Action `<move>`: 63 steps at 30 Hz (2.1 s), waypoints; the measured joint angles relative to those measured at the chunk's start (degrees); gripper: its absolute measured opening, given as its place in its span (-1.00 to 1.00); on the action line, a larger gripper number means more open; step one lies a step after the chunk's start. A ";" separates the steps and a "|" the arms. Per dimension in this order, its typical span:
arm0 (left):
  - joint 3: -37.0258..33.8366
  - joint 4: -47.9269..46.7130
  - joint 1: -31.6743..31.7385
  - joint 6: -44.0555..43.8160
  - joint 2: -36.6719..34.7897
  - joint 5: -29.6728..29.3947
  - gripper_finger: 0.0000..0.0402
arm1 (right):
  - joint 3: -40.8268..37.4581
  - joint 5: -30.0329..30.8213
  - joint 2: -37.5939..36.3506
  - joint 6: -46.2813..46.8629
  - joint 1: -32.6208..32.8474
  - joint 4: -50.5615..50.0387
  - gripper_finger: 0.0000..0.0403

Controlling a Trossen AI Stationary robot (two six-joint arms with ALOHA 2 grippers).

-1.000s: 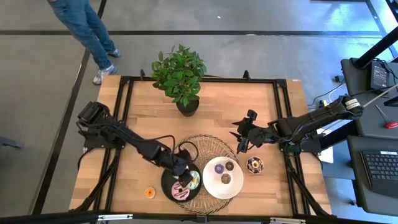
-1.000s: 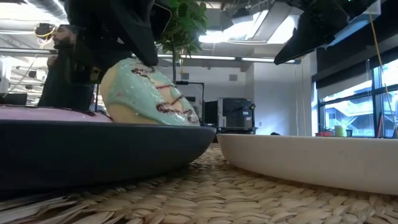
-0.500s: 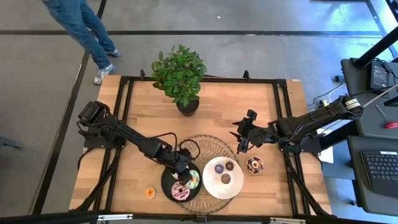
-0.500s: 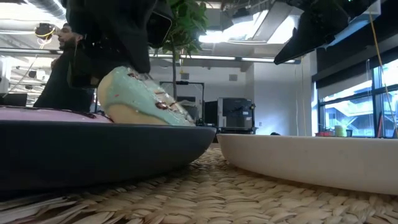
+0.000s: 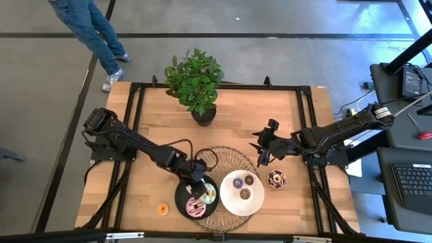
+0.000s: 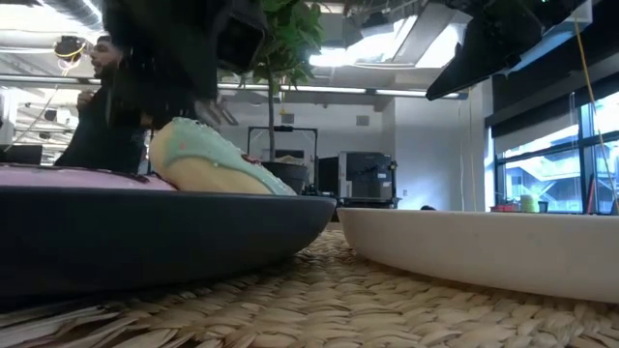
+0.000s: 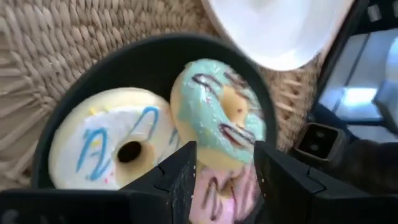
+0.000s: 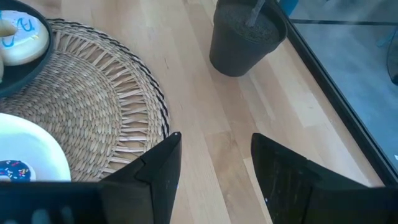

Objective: Pick & Place donuts
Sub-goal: Put the large green donut on the black plate, then put the small yellow donut on the white plate

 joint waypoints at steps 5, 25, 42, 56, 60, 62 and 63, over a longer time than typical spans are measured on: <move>0.04 -7.08 -0.88 -1.28 -6.34 -6.93 -0.23 | -0.01 0.00 0.00 1.58 -0.02 0.00 -0.03; 0.00 -23.18 -25.95 -17.02 -5.70 -18.44 -0.25 | -0.02 0.04 0.00 1.40 -0.26 0.19 -0.03; 0.00 -23.13 -28.78 2.60 3.39 -14.21 -0.34 | -0.02 0.07 0.00 3.06 -0.28 1.41 -0.03; -0.67 -21.69 -28.78 5.91 3.41 -13.34 -0.52 | -0.02 0.07 0.00 2.91 -0.26 1.47 -0.03; -2.05 -18.09 -28.78 6.06 3.41 -13.35 -0.58 | -0.02 0.07 0.00 2.91 -0.26 1.47 -0.03; -2.89 -16.50 -28.78 6.71 3.41 -13.26 -0.61 | -0.02 0.07 0.00 2.91 -0.26 1.47 -0.03; -3.28 -15.64 -28.78 6.92 3.41 -12.79 -0.63 | -0.02 0.07 0.00 2.89 -0.26 1.47 -0.03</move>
